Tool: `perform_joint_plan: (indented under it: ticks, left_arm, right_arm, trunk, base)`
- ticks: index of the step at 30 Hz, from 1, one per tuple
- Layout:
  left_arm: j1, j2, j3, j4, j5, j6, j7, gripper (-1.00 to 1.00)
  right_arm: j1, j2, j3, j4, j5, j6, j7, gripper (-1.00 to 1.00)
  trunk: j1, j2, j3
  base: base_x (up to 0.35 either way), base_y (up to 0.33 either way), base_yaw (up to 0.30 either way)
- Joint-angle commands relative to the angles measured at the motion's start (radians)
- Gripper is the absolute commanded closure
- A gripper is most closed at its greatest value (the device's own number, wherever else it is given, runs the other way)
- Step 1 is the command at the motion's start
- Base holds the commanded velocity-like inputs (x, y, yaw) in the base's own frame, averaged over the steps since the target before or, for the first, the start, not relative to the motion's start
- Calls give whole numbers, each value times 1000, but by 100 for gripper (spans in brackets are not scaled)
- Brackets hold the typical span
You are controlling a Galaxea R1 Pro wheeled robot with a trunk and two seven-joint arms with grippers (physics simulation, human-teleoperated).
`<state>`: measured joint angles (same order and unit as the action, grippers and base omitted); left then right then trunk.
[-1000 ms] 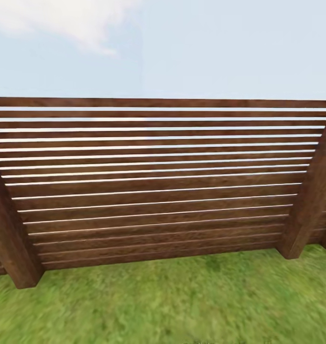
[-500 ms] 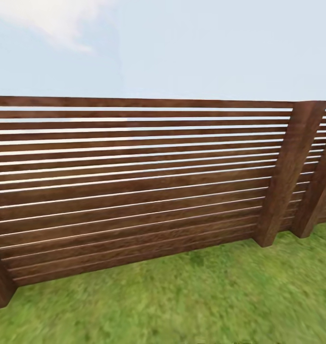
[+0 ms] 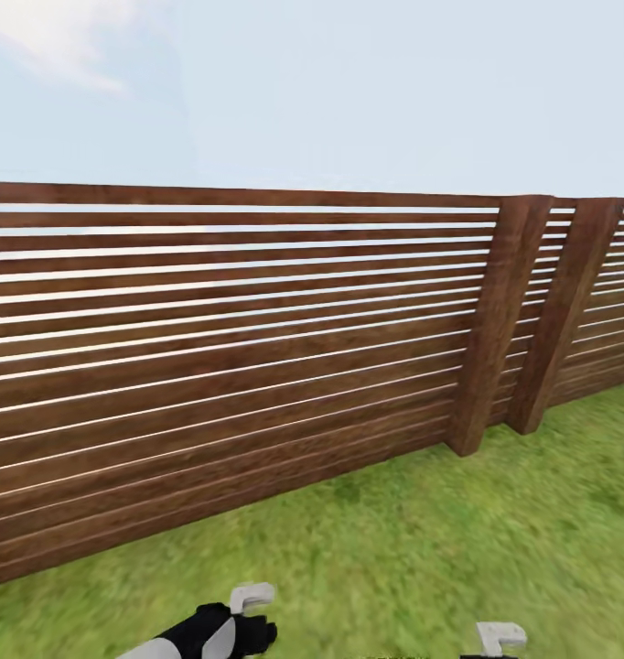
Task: Take the three Easter eggs out of the wicker basket on the lawn in the garden, then place them on the lawn next to a single tree (choose any tree) so that all three eggs are next to the same tree and none are left in the basket.
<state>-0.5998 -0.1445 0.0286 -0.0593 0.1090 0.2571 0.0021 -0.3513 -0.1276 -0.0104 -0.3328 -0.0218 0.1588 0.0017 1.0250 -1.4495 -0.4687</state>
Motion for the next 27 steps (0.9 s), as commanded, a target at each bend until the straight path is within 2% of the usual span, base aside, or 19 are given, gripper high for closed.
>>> perform_joint_plan:
  ticks: [1,3,6,7,10,11,15,18,19,20,23,27]
  left_arm:
    - [-10,-4,2,-2,12,10,0,-100]
    - [-30,-12,2,-9,17,25,-3,-100]
    - [-41,-19,2,-40,20,52,-8,-100]
    - [-45,-23,2,-63,23,70,-10,-100]
    - [-49,-26,1,-86,32,86,-12,-100]
    - [-50,-29,1,-95,38,92,-12,-100]
    - [-47,-30,2,-105,59,88,-12,-100]
    - [-43,-30,2,-109,96,57,-13,-100]
    - [-41,-30,2,-109,106,32,-15,-100]
    - [-34,-30,2,-111,122,-15,-24,-100]
    - [-31,-30,1,-112,124,-26,-37,-100]
    - [-25,-30,1,-113,125,-72,-63,-100]
  right_arm:
    - [2,-3,-1,-35,-4,20,1,-100]
    - [12,-19,0,-133,-9,56,14,-100]
    - [25,-39,-2,-227,-21,117,31,-100]
    - [31,-51,-8,-284,-38,176,39,-100]
    - [37,-63,-25,-370,-59,261,46,-100]
    - [40,-69,-34,-433,-67,300,49,-100]
    - [50,-76,-45,-538,-76,344,52,-100]
    - [62,-89,-50,-613,-81,373,54,-100]
    - [70,-98,-51,-653,-82,399,54,-100]
    - [92,-113,-54,-754,-84,472,55,-100]
    - [95,-115,-56,-770,-84,483,55,-100]
    - [98,-115,-57,-789,-83,493,55,-100]
  trunk:
    - [0,-1,-1]
    - [0,-1,-1]
    - [0,-1,-1]
    - [0,-1,-1]
    - [0,-1,-1]
    - [0,-1,-1]
    - [0,-1,-1]
    - [0,-1,-1]
    - [0,-1,-1]
    - [0,-1,-1]
    - [0,-1,-1]
    - [0,-1,-1]
  base:
    - [0,0,-266]
    - [0,0,-266]
    - [0,0,-266]
    - [0,0,-266]
    - [0,0,-266]
    - [0,0,-266]
    - [0,0,-266]
    - [0,0,-266]
    - [0,0,-266]
    - [0,0,-267]
    - [0,0,-267]
    - [0,0,-266]
